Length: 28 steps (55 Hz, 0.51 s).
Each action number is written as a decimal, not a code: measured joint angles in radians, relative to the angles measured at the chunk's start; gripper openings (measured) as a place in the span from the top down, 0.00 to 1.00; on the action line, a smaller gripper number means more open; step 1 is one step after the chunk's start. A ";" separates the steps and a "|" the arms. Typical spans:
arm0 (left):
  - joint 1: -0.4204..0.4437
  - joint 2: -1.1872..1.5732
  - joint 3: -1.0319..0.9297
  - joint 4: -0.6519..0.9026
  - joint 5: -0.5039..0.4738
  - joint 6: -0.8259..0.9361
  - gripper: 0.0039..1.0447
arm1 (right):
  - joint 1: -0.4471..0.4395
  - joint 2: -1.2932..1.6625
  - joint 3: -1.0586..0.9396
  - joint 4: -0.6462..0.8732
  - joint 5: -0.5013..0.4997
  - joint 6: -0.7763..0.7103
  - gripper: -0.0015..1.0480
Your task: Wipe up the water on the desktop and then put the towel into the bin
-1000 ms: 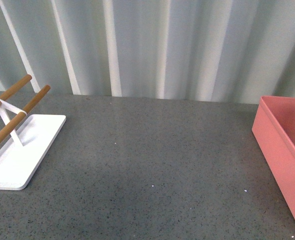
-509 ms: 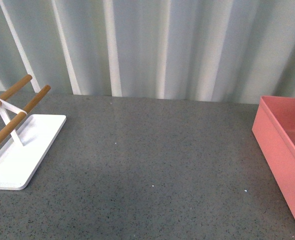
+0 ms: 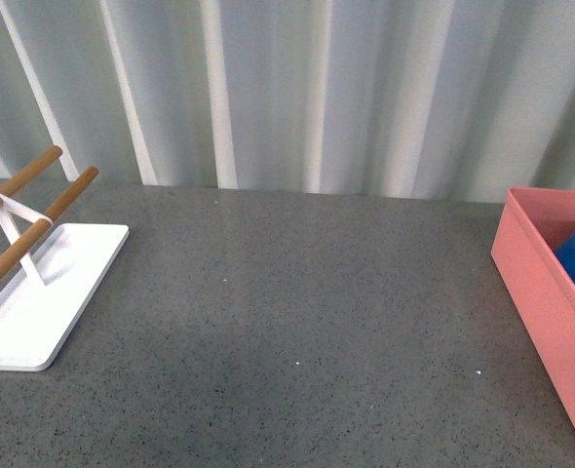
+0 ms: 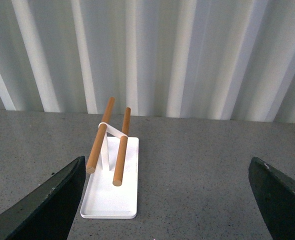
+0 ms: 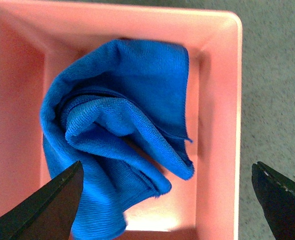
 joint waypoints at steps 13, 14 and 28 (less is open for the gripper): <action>0.000 0.000 0.000 0.000 0.000 0.000 0.06 | 0.033 -0.157 -0.055 0.185 -0.090 0.064 0.07; 0.000 0.000 0.000 0.000 0.000 0.000 0.06 | 0.034 -0.171 -0.064 0.199 -0.090 0.064 0.07; 0.000 0.000 0.000 0.000 0.000 0.000 0.06 | 0.073 -0.647 -0.481 0.756 0.012 0.072 0.07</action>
